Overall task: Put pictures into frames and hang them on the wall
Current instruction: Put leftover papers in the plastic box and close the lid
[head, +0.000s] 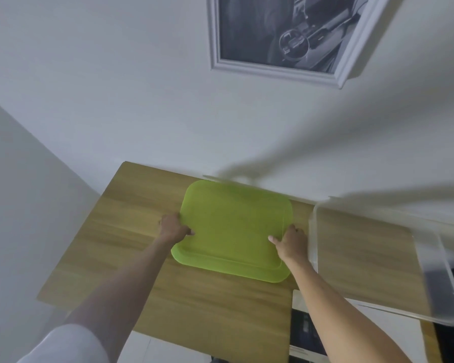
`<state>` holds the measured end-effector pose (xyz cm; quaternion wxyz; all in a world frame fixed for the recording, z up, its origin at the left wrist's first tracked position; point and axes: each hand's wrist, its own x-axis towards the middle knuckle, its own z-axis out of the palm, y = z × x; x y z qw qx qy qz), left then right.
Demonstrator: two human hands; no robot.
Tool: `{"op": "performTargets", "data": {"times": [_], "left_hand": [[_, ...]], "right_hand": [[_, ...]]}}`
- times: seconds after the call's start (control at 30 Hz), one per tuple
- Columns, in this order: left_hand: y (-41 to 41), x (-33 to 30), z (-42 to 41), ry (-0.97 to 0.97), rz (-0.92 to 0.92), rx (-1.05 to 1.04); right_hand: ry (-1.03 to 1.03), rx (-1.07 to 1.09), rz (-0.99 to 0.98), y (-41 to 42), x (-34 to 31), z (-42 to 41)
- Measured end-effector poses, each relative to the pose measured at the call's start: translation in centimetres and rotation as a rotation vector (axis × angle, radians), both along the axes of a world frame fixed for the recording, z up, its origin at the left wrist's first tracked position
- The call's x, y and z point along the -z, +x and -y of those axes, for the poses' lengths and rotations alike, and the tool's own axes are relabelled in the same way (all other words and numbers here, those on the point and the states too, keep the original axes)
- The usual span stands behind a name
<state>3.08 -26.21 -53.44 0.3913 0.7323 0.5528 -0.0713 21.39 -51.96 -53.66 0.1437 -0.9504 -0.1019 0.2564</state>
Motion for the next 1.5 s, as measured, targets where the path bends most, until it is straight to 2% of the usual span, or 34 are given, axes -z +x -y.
{"op": "performTargets", "data": {"times": [0.3,0.43,0.53,0.7,0.83,0.93,1.07,1.2,1.27,1.37,1.5], "left_hand": [[0.2,-0.8,2.1,0.112,-0.079,0.034],[-0.1,-1.7,5.5,0.283,0.005,0.004],[0.4,-2.4,9.7,0.376,0.084,0.011],[2.0,-2.8,19.4,0.293,0.169,0.042],[2.8,-2.5,28.2,0.189,0.078,0.160],[3.0,-1.8,33.7,0.081,-0.064,0.181],[2.8,-1.1,39.1,0.009,-0.175,0.202],[2.9,-1.0,42.1,0.021,-0.212,0.187],[3.1,-1.0,42.9,0.038,-0.227,0.174],[3.4,-1.1,43.5,0.053,-0.234,0.113],[3.5,-1.1,43.3,0.022,-0.207,0.025]], "right_hand": [[0.039,-0.116,0.110,-1.0,-0.5,0.6],[0.203,-0.173,0.169,-1.1,-2.7,2.3],[0.297,-0.230,0.294,-0.9,-4.7,5.2],[0.408,-0.264,0.513,-0.2,-6.8,13.6],[0.490,-0.141,0.607,-0.2,-7.1,22.9],[0.456,0.005,0.562,-1.0,-6.2,30.4],[0.162,0.101,0.351,-2.4,-3.5,38.1],[-0.096,0.115,0.100,-3.3,-2.0,41.0],[-0.133,0.114,0.013,-3.6,-1.4,41.1],[-0.125,0.128,-0.011,-4.1,-0.6,40.6],[-0.001,0.216,-0.087,-3.3,0.2,40.4]]}}
